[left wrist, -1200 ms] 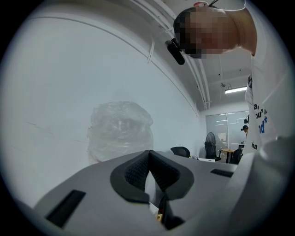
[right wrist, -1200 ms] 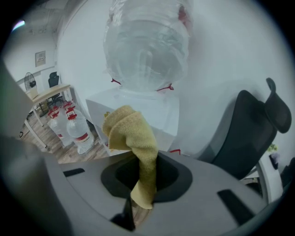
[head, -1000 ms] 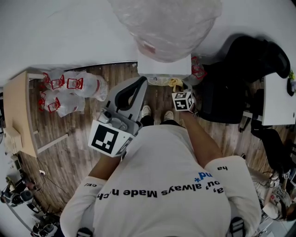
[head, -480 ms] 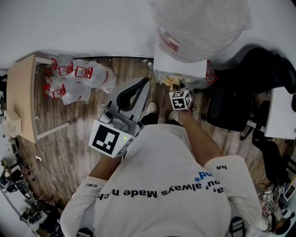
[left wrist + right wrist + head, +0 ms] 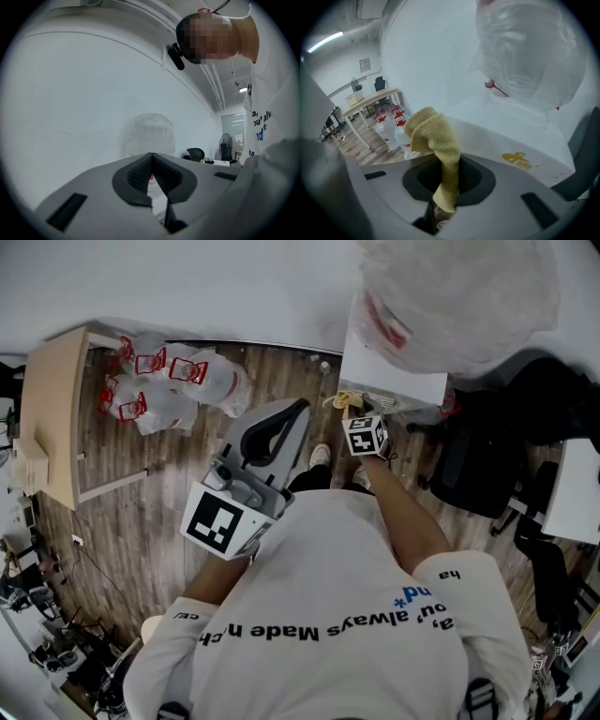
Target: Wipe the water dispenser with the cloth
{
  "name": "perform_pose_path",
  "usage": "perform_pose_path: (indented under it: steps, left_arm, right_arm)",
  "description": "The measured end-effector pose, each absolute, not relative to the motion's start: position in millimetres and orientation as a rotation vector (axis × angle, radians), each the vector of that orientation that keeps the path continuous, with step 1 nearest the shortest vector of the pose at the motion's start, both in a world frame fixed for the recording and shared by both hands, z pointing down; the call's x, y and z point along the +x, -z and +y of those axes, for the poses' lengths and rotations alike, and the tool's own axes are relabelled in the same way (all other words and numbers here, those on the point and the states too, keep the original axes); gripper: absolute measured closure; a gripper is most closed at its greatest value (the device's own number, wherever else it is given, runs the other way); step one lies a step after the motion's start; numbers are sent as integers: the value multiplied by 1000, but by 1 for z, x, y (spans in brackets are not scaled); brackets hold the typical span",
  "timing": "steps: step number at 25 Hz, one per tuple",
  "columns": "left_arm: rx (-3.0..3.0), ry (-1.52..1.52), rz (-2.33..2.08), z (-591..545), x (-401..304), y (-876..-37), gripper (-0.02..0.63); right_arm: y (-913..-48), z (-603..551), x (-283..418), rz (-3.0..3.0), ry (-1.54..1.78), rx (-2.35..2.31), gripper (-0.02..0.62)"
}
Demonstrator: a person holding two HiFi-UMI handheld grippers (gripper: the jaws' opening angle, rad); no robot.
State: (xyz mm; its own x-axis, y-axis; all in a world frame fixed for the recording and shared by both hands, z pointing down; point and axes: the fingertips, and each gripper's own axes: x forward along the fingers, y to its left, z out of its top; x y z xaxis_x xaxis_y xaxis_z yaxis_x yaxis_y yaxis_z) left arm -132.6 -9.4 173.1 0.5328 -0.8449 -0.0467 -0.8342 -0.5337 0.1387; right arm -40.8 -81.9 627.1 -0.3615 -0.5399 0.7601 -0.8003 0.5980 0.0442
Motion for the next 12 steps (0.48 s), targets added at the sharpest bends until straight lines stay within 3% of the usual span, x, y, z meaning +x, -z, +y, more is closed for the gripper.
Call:
perform_pose_path:
  steps: [12]
  left_arm:
    - [2626,138,-1518,-9,-176,-180,588]
  right_arm:
    - [-652,-96,-73,-2005,-458,1015,537]
